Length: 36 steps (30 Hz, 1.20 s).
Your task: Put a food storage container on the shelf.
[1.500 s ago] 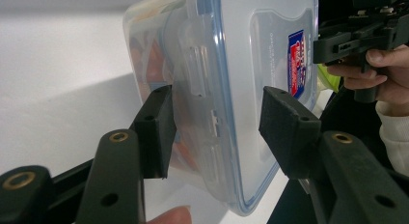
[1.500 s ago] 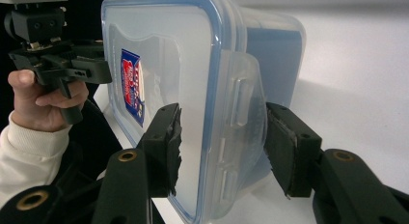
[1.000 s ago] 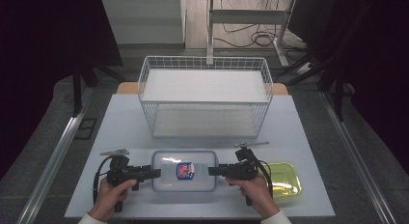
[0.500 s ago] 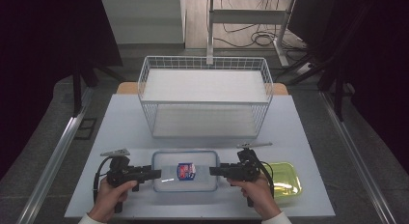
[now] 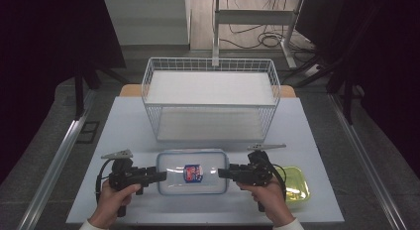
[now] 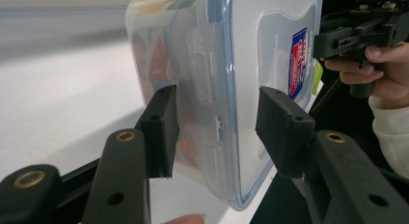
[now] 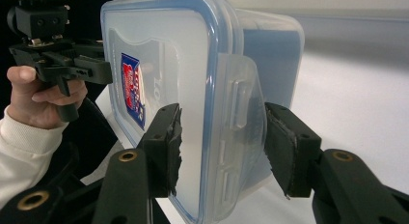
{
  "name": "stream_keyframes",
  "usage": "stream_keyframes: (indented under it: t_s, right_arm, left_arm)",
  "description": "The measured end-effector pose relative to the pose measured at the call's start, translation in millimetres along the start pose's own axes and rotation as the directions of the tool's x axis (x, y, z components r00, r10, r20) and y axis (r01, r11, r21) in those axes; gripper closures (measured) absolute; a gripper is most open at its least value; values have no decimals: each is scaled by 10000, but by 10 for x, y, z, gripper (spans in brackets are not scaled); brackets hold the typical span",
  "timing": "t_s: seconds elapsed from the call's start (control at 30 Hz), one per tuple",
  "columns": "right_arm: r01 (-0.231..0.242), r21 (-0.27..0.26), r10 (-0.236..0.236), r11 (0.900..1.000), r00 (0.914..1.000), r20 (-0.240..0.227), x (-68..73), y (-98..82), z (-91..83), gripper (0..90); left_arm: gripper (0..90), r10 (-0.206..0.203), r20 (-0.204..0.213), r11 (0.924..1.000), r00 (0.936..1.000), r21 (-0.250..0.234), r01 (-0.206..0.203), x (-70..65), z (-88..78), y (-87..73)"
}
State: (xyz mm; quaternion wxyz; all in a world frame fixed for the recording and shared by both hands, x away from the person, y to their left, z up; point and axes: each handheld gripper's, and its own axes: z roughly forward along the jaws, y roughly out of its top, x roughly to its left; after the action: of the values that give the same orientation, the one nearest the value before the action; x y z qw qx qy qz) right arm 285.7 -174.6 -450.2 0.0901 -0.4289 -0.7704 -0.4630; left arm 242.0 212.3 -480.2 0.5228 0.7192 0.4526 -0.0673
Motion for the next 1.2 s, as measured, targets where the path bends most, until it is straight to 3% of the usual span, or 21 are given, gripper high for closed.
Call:
stream_keyframes:
  t_s: [0.57, 1.2]
  right_arm:
    - [629, -461, -613, 9970, 9975, 358, 164, 348, -377, 499]
    - [1101, -1163, -1085, 9871, 9939, 200, 171, 787, -625, 500]
  left_arm:
    - [511, 635, 107, 9973, 9979, -383, -631, -249, -40, 442]
    - [513, 1348, -165, 9881, 9907, -728, -1357, -455, -130, 1059]
